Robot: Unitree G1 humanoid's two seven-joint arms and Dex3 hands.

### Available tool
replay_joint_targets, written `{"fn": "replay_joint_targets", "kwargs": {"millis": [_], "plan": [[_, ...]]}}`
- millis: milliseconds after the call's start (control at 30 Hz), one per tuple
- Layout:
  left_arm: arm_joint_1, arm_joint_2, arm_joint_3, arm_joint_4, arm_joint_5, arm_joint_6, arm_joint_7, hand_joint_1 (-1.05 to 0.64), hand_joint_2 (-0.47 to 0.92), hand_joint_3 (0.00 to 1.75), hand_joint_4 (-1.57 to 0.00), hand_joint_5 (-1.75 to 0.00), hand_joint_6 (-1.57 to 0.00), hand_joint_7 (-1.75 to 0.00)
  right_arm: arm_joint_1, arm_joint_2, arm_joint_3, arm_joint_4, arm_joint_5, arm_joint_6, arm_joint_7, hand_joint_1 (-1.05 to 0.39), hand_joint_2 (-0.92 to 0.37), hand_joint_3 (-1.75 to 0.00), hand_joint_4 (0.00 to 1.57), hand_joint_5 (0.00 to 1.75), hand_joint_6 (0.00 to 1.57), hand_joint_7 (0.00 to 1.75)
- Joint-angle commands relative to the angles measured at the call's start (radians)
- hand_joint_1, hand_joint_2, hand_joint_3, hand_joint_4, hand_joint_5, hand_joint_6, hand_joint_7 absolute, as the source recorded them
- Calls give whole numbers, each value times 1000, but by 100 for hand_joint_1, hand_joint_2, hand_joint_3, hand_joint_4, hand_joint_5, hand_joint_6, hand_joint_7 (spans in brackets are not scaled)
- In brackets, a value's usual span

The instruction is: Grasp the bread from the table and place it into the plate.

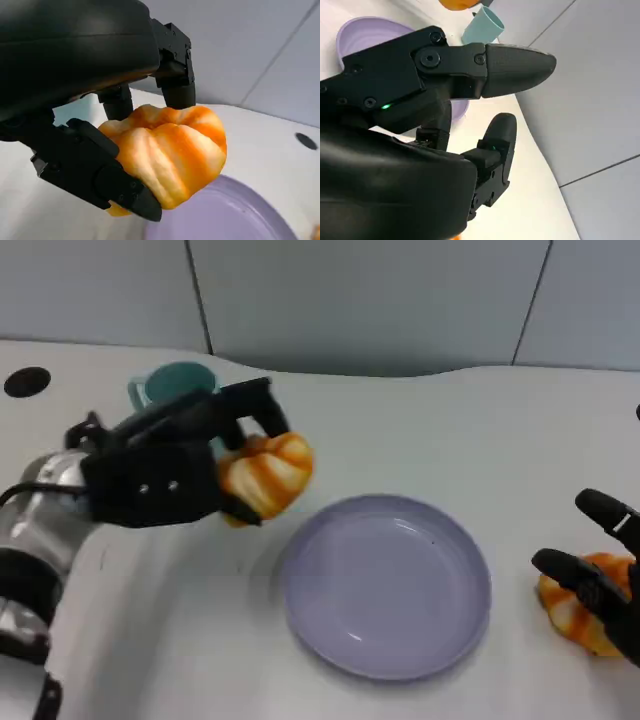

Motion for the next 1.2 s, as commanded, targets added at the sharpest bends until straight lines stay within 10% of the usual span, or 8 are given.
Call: {"fn": "replay_joint_targets", "kwargs": {"millis": [33,667,967,1200], "plan": [[-45,-53,-38,-38,13,-20,-54,-18,87,14,-78,-175,-55,-175,-1,-1,-9,-1,10,0,-8,-30,-92,-49,31,129,28,101],[-98,-180,-207,62,202,-47,24,-17,87,22,-81,-175,-60,-175,5,7,4,-14,-1,-5,-15,-29,-92,-48,31,128,30,99],[-161,-156,-296,98,294,-158,7,-32,83,17,-56,-175,-40,-167,10,1,7,-19,-3,-7,0,-30,-92,-49,31,128,29,98],[-179,-141,-302,98,269,-233,-82,-50,90,1,-22,-123,-38,-92,6,5,6,-17,0,-5,-6,-30,-92,-51,32,128,29,97]]}}
